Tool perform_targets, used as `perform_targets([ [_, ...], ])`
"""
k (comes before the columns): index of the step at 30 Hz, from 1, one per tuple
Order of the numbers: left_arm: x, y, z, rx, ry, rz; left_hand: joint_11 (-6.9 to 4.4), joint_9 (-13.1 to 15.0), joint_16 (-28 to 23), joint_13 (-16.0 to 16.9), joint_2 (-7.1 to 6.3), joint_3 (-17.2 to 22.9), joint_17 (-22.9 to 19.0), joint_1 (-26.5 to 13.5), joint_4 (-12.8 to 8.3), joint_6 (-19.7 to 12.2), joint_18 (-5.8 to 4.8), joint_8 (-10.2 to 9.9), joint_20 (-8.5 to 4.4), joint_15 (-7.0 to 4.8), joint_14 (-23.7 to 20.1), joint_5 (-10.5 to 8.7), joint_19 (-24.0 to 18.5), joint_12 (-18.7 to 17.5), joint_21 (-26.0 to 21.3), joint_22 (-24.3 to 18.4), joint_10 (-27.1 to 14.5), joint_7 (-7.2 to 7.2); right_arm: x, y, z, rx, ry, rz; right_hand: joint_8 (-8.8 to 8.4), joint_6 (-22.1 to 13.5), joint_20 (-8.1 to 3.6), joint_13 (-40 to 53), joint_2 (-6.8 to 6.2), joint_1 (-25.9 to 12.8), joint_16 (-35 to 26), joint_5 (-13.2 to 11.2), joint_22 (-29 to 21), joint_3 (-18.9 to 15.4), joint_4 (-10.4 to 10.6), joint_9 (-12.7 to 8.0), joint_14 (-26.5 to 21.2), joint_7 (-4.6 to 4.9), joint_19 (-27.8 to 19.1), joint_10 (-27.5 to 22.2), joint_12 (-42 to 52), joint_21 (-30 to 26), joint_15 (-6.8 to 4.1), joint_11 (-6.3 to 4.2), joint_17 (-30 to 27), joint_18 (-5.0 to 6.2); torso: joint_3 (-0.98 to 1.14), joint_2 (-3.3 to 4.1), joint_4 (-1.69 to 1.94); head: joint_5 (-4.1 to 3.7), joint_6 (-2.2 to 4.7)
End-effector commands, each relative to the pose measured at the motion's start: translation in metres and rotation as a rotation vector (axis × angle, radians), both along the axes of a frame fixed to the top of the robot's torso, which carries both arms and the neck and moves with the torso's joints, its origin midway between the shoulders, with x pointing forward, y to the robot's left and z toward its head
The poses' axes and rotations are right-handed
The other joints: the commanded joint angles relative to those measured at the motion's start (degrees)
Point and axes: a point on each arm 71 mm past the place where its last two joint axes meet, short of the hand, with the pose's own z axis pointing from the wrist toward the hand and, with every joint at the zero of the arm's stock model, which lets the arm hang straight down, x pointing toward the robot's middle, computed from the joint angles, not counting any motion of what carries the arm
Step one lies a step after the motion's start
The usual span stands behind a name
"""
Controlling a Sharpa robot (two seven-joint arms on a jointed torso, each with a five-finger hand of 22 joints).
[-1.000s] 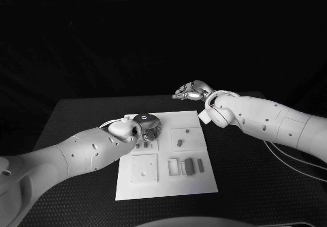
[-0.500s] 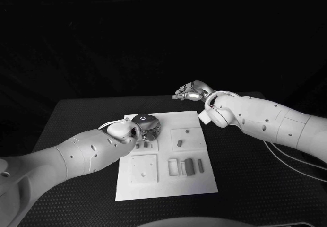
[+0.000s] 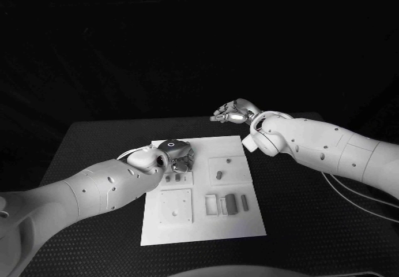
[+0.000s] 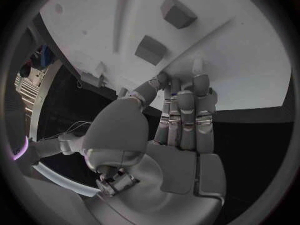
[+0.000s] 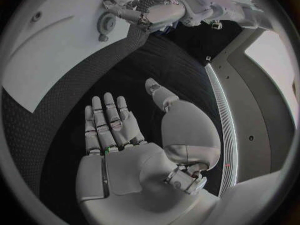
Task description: Assemble the parts on the task board
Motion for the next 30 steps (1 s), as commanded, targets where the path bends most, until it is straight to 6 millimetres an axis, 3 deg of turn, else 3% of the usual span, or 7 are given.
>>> perform_targets([
  [1, -0.0072, 0.004, -0.0177, 0.038, 0.084, 0.003, -0.01, 0.1, -0.06, -0.14, -0.21, -0.54, -0.08, -0.82, -0.04, -0.52, 2.88, -0.41, -0.08, 0.41, -0.13, -0.19, -0.24, -0.19, -0.15, 1.19, -0.54, -0.06, -0.0005, 0.0016, 0.0005, 0.002, -0.002, 0.015, 0.23, -0.42, 0.21, -0.09, 0.61, 0.13, -0.04, -0.09, 0.11, -0.29, -0.05, -0.09, -0.39, 2.93, 0.34, -0.32, 0.39, -0.4, -0.06, 0.21, 0.05, -0.13, -0.01, 0.0, 0.04, 0.04, 0.03],
  [8, -0.0065, 0.0047, -0.0171, 0.034, 0.075, 0.01, -0.08, 0.16, 0.07, -0.02, 0.5, -0.99, -0.12, -1.15, -0.03, -0.37, 3.02, -0.39, -0.1, 0.35, -0.1, -0.31, -0.12, -0.09, -0.21, 1.17, -0.45, -0.15, -0.0005, 0.0017, 0.0005, 0.002, -0.002, 0.016, 0.25, -0.42, 0.21, -0.1, 0.6, 0.13, -0.04, -0.09, 0.13, -0.3, -0.05, -0.09, -0.4, 2.93, 0.34, -0.33, 0.4, -0.42, -0.06, 0.21, 0.06, -0.12, -0.01, 0.0, 0.02, 0.09, 0.16],
  [12, -0.0065, 0.0047, -0.0165, 0.03, 0.068, 0.014, -0.31, 0.27, 0.35, 0.21, 2.27, 0.8, -0.17, 1.49, -0.18, 0.12, 3.16, -0.25, -0.2, 0.16, 0.25, -0.49, 0.3, 0.04, -0.14, 1.2, -0.03, -0.44, -0.0005, 0.0019, 0.0005, 0.002, -0.002, 0.016, 0.26, -0.42, 0.21, -0.1, 0.6, 0.13, -0.03, -0.09, 0.14, -0.3, -0.06, -0.09, -0.41, 2.93, 0.34, -0.34, 0.41, -0.43, -0.06, 0.21, 0.06, -0.12, -0.02, 0.03, -0.01, 0.2, 0.27],
  [30, -0.008, 0.006, -0.0135, 0.009, 0.041, 0.009, -0.76, 0.6, 1.28, 0.98, 2.63, 5.92, -0.07, 5.28, -0.15, 1.39, 2.99, 0.06, -0.59, -0.32, 1.2, -0.31, 1.27, 0.21, 0.43, 1.32, 1.24, -0.61, -0.0006, 0.0014, 0.0005, 0.002, -0.002, 0.016, 0.29, -0.43, 0.21, -0.12, 0.61, 0.12, -0.02, -0.09, 0.19, -0.32, -0.05, -0.1, -0.43, 2.92, 0.35, -0.35, 0.46, -0.48, -0.06, 0.21, 0.07, -0.12, -0.04, 0.0, 0.04, 0.38, 0.43],
])
